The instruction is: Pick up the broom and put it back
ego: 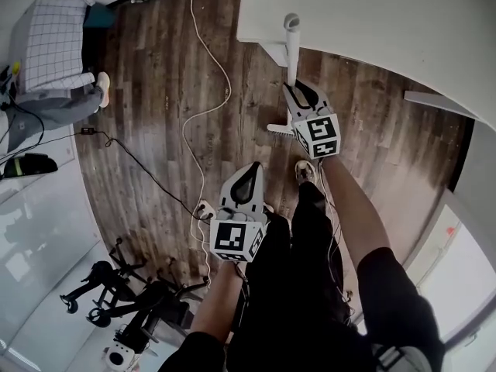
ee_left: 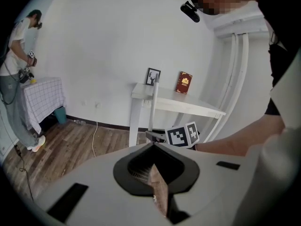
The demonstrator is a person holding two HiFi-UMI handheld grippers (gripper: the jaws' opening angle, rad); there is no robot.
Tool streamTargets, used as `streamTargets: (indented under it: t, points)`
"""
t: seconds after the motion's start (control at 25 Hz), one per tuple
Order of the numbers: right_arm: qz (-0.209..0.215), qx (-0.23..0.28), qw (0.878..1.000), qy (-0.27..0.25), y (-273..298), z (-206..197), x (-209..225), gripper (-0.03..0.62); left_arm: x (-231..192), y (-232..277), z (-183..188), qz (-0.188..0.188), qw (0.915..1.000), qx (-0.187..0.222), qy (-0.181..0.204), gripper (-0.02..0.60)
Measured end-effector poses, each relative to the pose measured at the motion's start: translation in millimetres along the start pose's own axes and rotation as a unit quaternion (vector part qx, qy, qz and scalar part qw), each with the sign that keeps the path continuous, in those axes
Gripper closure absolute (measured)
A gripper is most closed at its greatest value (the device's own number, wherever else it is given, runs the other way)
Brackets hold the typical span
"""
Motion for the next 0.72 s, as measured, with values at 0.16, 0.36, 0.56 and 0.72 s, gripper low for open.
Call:
streamTargets:
  t: [0.16, 0.36, 0.56, 0.72]
  points:
    - [-0.017, -0.005, 1.0, -0.008, -6.3, 1.9, -1.0, 0.476, -0.2, -4.5, -1.7, -0.004, 1.0, 0.002, -0.003, 0.581]
    - [-0.049, -0.011, 0.998, -0.024, -36.4, 8.7, -7.2, 0.474, -0.1, -21.6, -2.9, -0.026, 0.9997, 0.002, 0.002, 0.581]
    - [-0.131, -0.003, 0.991, -0.026, -87.7, 29.2, -31.7, 0.476, -14.7, -49.0, 2.5, -0.056, 0.9982, 0.019, -0.002, 0.581]
    - [-0.172, 0.033, 0.985, -0.009, -132.1, 62.3, -101.7, 0.566, -35.2, -95.2, 20.8, -0.057, 0.9968, 0.051, -0.025, 0.581]
Point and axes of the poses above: the fingertips, and each gripper's own axes: y forward along the fingers, x to its right, z out of its top, the point moved 8 cm from there along -y, backward along the fingers, and after that the axes turned 5 degrees about -z, right-handed, at the moved point
